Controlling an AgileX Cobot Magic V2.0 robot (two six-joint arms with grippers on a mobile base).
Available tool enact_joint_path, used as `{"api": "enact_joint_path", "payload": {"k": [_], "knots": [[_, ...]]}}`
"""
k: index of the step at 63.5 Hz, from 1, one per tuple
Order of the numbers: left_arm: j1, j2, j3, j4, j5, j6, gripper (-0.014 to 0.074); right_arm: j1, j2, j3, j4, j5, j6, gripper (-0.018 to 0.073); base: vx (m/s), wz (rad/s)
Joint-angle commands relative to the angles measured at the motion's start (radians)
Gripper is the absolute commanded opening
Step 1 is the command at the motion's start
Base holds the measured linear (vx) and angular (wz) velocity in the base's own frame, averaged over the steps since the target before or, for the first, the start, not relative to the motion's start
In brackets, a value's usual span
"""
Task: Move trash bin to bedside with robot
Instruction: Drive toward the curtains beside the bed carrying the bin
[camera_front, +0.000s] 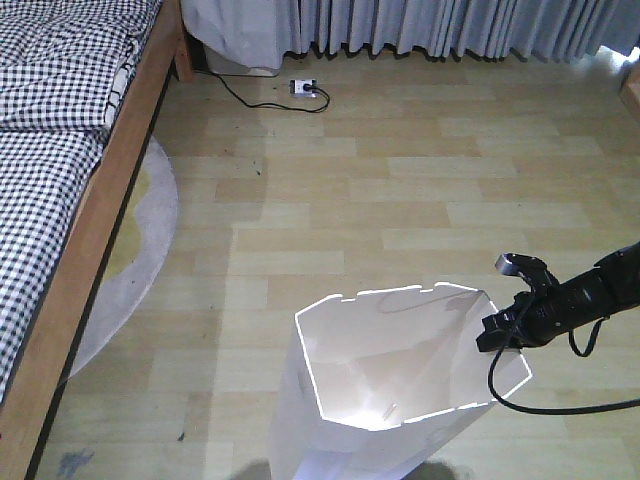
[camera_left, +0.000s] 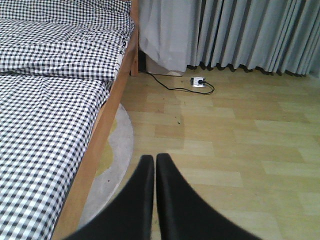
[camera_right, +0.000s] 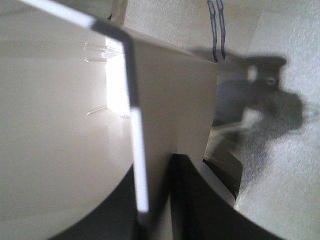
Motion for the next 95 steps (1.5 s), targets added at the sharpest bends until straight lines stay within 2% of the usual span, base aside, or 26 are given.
{"api": "enact_joint_path", "payload": {"k": [1, 95], "knots": [[-0.003, -0.014, 0.003, -0.002, -0.066, -0.004, -0.0006, -0.004, -0.074, -0.007, 0.071, 0.221, 0.016, -0.0005, 0.3, 0.02], [-0.003, -0.014, 0.003, -0.002, -0.066, -0.004, -0.0006, -0.004, -0.074, -0.007, 0.071, 0.221, 0.016, -0.0005, 0.32, 0.01]]}}
